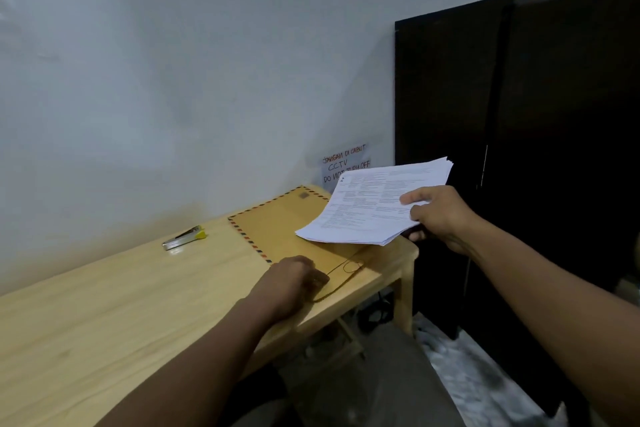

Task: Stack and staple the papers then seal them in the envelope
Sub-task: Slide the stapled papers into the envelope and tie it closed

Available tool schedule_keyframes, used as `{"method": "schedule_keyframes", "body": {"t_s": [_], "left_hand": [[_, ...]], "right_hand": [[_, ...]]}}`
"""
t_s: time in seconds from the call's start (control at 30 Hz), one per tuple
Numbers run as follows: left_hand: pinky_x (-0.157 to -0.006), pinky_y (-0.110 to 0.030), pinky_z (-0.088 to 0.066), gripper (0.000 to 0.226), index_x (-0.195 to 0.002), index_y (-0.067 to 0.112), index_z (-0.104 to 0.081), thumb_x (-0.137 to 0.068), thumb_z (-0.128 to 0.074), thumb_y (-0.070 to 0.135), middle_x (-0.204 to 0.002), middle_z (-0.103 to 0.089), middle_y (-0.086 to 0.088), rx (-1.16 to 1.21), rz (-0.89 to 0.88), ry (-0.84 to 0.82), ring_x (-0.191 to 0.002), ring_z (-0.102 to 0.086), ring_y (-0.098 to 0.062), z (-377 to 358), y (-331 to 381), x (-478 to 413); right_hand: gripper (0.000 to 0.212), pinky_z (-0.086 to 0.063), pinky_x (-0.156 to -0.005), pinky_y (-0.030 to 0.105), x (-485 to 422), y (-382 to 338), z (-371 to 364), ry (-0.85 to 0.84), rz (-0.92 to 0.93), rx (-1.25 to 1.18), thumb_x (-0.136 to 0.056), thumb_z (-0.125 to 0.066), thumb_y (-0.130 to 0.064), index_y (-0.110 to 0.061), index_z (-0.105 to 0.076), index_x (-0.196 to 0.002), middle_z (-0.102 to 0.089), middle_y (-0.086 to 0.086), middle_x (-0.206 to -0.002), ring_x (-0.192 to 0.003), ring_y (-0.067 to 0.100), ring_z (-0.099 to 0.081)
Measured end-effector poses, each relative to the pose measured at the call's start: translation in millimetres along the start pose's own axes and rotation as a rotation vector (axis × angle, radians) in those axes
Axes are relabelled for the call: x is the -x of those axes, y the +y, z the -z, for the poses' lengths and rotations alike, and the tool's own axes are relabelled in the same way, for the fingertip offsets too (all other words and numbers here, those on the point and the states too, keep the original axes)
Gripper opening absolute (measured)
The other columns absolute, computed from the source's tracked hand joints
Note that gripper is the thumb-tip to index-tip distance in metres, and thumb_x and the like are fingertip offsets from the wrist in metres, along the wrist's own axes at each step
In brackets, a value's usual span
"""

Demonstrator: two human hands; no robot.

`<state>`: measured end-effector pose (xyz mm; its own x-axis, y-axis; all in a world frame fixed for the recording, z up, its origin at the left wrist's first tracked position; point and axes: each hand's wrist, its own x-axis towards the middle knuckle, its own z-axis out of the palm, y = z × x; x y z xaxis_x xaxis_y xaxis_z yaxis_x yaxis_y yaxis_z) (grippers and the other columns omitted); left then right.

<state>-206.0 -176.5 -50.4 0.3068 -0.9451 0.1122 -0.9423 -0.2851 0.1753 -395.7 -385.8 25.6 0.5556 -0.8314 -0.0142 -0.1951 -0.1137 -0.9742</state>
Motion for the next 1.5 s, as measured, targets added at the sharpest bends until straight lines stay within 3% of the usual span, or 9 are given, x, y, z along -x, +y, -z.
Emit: {"method": "schedule_keyframes", "body": {"t_s": [0.3, 0.5, 0.6, 0.7, 0.93, 1.2, 1.3, 1.37, 1.5], "left_hand": [[-0.094, -0.033, -0.055, 0.039, -0.137, 0.024, -0.059, -0.098, -0.059, 0.025, -0.136, -0.060, -0.002, -0.329, -0.108, 0.036, -0.115, -0.062, -0.019, -9, -4, 8], [-0.089, -0.036, -0.056, 0.044, -0.137, 0.020, -0.057, -0.095, -0.064, 0.026, -0.137, -0.058, -0.004, -0.452, 0.110, 0.143, -0.117, -0.057, -0.022, -13, 0, 11], [-0.077, -0.034, -0.058, 0.045, -0.135, 0.024, -0.053, -0.093, -0.062, 0.036, -0.137, -0.058, 0.003, -0.352, 0.214, 0.194, -0.103, -0.062, -0.020, -13, -7, 16], [-0.069, -0.026, -0.053, 0.055, -0.140, 0.027, -0.047, -0.091, -0.062, 0.046, -0.142, -0.053, 0.008, -0.259, 0.194, 0.210, -0.098, -0.062, -0.016, -5, -18, 20], [-0.095, -0.031, -0.054, 0.059, -0.143, 0.027, -0.054, -0.089, -0.066, 0.048, -0.140, -0.059, 0.003, -0.022, 0.150, 0.309, -0.119, -0.058, -0.015, 4, -19, 8], [-0.078, -0.028, -0.051, 0.059, -0.132, 0.022, -0.065, -0.083, -0.073, 0.052, -0.121, -0.070, -0.001, 0.051, 0.176, 0.344, -0.099, -0.061, -0.017, 2, 7, -11], [-0.080, -0.035, -0.054, 0.058, -0.134, 0.021, -0.065, -0.082, -0.077, 0.042, -0.121, -0.072, -0.005, 0.106, 0.182, 0.377, -0.099, -0.062, -0.023, 3, 13, -9], [-0.080, -0.036, -0.054, 0.058, -0.132, 0.016, -0.066, -0.081, -0.079, 0.041, -0.120, -0.072, -0.009, 0.113, 0.191, 0.385, -0.097, -0.064, -0.026, 2, 15, -7], [-0.076, -0.038, -0.059, 0.066, -0.128, 0.019, -0.069, -0.074, -0.079, 0.058, -0.115, -0.073, -0.007, 0.183, 0.200, 0.396, -0.088, -0.065, -0.023, -2, 13, -3]], "right_hand": [[0.025, -0.056, -0.043, 0.027, 5, -7, 14, -0.041, 0.009, -0.019, -0.089, -0.052, 0.016, 0.002, -0.066, -0.106, -0.063, 0.014, -0.100, -0.070, 0.027, -0.068], [0.026, -0.056, -0.044, 0.027, 5, -5, 7, -0.066, 0.010, -0.026, -0.089, -0.053, 0.015, 0.002, -0.066, -0.108, -0.064, 0.016, -0.103, -0.067, 0.028, -0.068], [0.026, -0.055, -0.044, 0.027, 2, -7, 7, -0.080, 0.002, -0.041, -0.089, -0.054, 0.014, 0.002, -0.066, -0.108, -0.065, 0.017, -0.106, -0.067, 0.028, -0.067], [0.026, -0.051, -0.042, 0.024, 5, -15, 15, -0.103, -0.025, -0.067, -0.089, -0.054, 0.013, 0.003, -0.067, -0.110, -0.065, 0.019, -0.105, -0.068, 0.026, -0.065], [0.022, -0.050, -0.038, 0.021, 35, -34, 52, -0.095, -0.043, -0.055, -0.089, -0.056, 0.012, 0.006, -0.070, -0.105, -0.067, 0.018, -0.094, -0.070, 0.024, -0.062], [0.028, -0.046, -0.037, 0.017, 78, -18, 104, -0.065, -0.100, -0.121, -0.089, -0.062, 0.004, 0.009, -0.066, -0.116, -0.065, 0.014, -0.087, -0.055, 0.013, -0.058], [0.033, -0.044, -0.035, 0.016, 83, -13, 116, -0.070, -0.148, -0.159, -0.086, -0.068, -0.001, 0.007, -0.065, -0.119, -0.065, 0.014, -0.084, -0.040, 0.007, -0.058], [0.037, -0.046, -0.035, 0.015, 84, -12, 122, -0.099, -0.197, -0.185, -0.083, -0.074, -0.003, 0.004, -0.065, -0.118, -0.066, 0.015, -0.086, -0.040, 0.008, -0.061], [0.034, -0.052, -0.039, 0.015, 81, -6, 126, -0.162, -0.278, -0.205, -0.085, -0.073, -0.003, 0.006, -0.068, -0.117, -0.070, 0.012, -0.073, -0.045, 0.009, -0.064]]}}
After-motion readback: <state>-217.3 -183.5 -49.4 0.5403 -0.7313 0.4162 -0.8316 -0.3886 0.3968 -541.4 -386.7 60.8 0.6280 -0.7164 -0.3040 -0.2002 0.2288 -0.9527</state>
